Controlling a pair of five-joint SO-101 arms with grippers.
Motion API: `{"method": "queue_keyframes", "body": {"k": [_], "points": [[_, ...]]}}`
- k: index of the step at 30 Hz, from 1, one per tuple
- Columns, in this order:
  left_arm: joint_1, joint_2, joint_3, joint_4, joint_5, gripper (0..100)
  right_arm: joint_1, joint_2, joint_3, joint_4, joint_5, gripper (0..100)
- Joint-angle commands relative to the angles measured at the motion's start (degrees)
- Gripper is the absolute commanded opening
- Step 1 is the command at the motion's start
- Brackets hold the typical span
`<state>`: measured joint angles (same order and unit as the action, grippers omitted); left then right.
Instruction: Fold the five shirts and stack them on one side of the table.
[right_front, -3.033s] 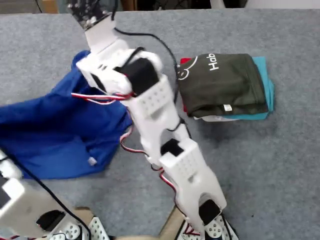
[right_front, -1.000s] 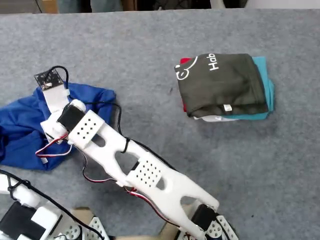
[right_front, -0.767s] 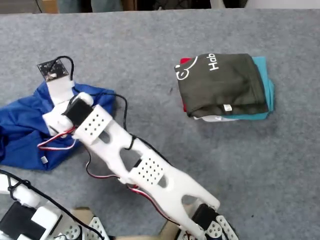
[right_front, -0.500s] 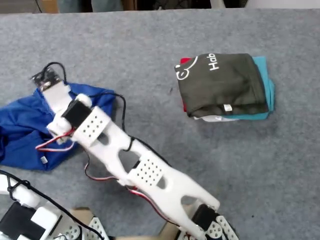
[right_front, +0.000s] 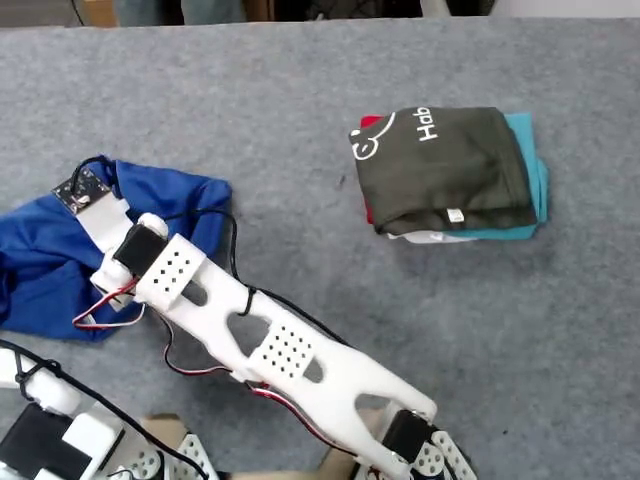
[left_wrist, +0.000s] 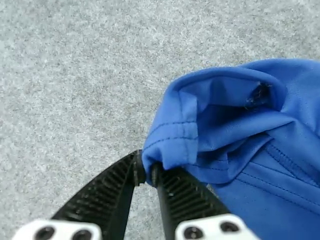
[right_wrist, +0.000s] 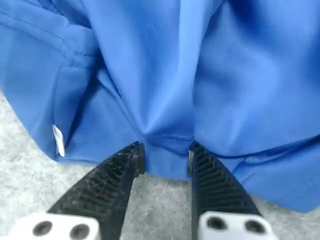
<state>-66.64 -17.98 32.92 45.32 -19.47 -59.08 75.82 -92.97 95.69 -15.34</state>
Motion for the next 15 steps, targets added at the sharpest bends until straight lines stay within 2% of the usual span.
{"method": "queue_keyframes", "body": {"k": [1,7,15], "points": [[-0.5,-1.4,-0.1,-0.7,-0.3,3,0.7,-0.8,-0.7,-1.7,0.5,15.9],[-0.4,-1.4,-0.1,-0.7,-0.3,3,1.1,-1.8,-0.7,-1.8,0.7,15.9],[-0.3,-1.3,-0.1,-0.7,-0.3,3,1.9,-1.6,-0.6,-3.2,5.1,15.9]]}}
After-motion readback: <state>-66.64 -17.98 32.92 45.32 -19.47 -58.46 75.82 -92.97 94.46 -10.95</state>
